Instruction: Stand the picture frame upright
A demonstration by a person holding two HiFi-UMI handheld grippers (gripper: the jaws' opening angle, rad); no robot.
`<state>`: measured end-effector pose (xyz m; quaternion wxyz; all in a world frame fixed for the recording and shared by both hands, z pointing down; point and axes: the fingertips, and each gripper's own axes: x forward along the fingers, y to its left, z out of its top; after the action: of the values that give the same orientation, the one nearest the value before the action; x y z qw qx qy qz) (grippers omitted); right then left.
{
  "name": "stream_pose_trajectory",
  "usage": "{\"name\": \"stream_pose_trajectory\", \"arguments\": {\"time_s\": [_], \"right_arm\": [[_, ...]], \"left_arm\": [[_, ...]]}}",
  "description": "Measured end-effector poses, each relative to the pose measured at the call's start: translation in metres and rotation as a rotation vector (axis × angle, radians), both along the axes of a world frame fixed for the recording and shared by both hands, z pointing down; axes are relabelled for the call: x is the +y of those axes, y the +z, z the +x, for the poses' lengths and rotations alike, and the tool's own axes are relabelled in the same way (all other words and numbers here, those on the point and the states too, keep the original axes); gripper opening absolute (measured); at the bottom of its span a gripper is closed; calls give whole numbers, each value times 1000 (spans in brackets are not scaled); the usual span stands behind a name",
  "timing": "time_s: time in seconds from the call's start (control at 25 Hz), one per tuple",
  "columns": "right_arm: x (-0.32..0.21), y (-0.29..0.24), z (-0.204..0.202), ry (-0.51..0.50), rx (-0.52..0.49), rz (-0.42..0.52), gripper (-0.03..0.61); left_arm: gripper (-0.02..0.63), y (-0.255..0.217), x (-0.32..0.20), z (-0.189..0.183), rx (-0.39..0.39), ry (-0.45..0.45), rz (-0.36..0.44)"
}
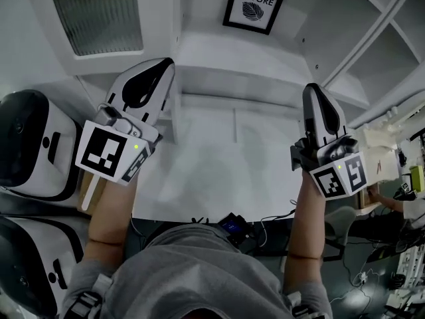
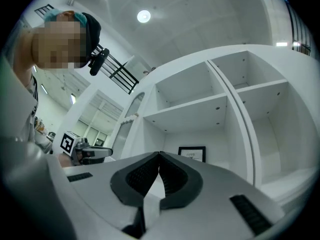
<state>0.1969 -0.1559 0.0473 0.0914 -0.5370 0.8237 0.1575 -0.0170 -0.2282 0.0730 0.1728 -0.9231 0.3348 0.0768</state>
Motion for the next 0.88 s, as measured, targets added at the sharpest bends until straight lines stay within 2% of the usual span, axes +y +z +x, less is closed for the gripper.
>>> {"name": "stream_pose_trajectory", "arguments": {"time_s": [0.2,0.52,0.68,0.88], "right_arm": [[27,34,-3,14,-48,-28,27],[37,86,-5,80,-60,-65,26],[43,97,-2,118,-71,-57,26],[44,101,1,139,-72,-53,26]], "left_arm": [[6,33,20,-42,-29,-55,-24],[6,79,22,-89,20,-132,-105],[6,89,27,-100,33,-195,-67],[6,93,29,-98,41,-213,-51]]}}
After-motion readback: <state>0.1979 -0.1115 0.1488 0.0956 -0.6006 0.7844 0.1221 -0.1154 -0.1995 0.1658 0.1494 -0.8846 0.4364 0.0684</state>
